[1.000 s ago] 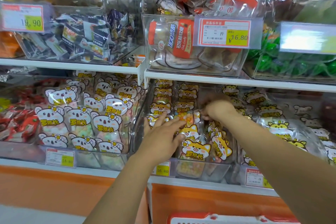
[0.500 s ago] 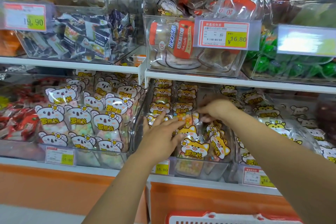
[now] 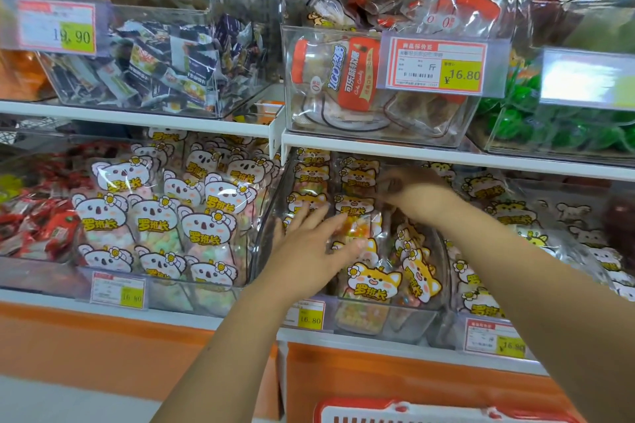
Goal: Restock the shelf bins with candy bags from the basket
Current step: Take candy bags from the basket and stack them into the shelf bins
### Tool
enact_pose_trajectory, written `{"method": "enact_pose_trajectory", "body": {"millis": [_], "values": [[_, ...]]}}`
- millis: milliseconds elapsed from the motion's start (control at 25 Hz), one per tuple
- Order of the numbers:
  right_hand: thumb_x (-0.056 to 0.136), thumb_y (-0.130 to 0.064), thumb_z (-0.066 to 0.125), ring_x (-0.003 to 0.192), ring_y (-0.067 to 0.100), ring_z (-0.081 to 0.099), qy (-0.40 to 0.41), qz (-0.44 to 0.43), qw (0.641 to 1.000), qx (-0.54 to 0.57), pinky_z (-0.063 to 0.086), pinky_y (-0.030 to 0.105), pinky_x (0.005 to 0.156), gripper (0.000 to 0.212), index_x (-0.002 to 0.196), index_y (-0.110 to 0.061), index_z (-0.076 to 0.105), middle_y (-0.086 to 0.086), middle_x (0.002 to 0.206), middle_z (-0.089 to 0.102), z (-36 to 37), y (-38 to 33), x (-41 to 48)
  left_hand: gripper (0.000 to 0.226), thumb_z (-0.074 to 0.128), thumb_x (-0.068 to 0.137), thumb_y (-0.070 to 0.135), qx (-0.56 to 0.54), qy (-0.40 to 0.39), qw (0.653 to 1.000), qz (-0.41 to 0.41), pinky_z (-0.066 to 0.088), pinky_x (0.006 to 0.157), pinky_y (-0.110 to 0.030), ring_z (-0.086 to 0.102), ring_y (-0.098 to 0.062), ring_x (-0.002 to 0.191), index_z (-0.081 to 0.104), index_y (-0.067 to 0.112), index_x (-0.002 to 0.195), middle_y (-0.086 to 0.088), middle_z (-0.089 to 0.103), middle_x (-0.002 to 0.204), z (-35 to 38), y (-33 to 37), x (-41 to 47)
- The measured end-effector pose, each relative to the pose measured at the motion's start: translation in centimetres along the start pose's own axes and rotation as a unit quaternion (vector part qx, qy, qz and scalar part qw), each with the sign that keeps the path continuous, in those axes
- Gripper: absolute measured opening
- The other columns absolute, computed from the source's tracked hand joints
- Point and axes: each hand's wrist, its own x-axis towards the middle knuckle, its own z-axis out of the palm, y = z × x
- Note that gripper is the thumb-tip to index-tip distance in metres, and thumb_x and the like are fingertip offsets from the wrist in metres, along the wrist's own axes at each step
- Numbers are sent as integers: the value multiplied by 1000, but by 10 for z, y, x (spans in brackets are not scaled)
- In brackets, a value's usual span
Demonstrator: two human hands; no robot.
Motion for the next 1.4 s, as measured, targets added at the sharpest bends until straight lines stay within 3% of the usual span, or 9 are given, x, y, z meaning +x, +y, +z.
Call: {"method": "enact_pose_trajectory", "body": {"millis": [160,240,400,560,720,920,1040,1160,1400], "values": [[85,-42,69,96,7,59,-153,-27,986,58,44,24,83,22,101,-27,71,-12,104,67,-17,7,-20,42,68,70,67,-47,-20,999,19,-14,115,-54,-7,-7,148,63,49,108,17,17,159,-6,0,0],[81,-40,73,93,-1,59,-194,-56,978,56,43,17,78,18,96,-29,73,-19,97,68,-16,6,-30,17,75,74,52,-65,-13,998,16,-7,118,-50,-3,-9,149,65,47,87,13,23,159,-6,-10,2],[76,-40,79,79,2,60,-230,-77,967,73,44,12,65,32,101,-24,68,-14,91,67,6,0,-36,23,79,75,42,-69,-6,997,14,7,120,-44,4,-11,149,58,50,71,11,30,157,-8,-16,2],[74,-33,81,87,15,53,-172,-72,982,31,40,21,62,53,114,-21,48,-8,93,56,29,-2,-37,29,73,79,49,-60,30,997,31,6,120,-49,3,-11,149,63,47,106,11,27,158,-6,-15,-2],[78,-49,73,95,11,53,-215,-79,973,2,39,23,73,59,129,-28,53,-13,97,54,18,-2,-42,51,48,96,51,24,10,999,30,-2,121,-47,-6,-12,150,40,38,145,10,12,162,-7,-15,-6],[100,-42,39,123,29,50,27,-82,993,-80,44,38,99,41,132,-19,53,7,130,54,18,-3,5,56,35,102,45,27,51,998,24,9,121,-43,8,-20,149,24,26,153,0,18,161,-15,-2,23],[100,-44,32,146,32,14,-15,-110,983,-143,19,51,116,56,151,-23,21,3,160,16,50,-3,41,61,33,102,40,117,60,991,12,9,122,-41,6,-26,150,11,19,156,-6,9,163,-10,-2,63],[102,-47,24,149,29,-3,-56,-91,981,-164,6,54,118,61,154,-21,6,0,163,-3,73,3,51,63,28,102,43,158,7,987,-19,3,122,-45,-5,-25,150,2,23,155,-1,-4,164,1,-16,84],[102,-42,26,149,28,5,-29,-108,986,-122,15,52,118,55,153,-21,18,2,162,5,72,11,57,60,30,101,48,175,22,984,-22,9,119,-44,4,-24,150,9,28,154,1,4,164,3,-17,86]]}}
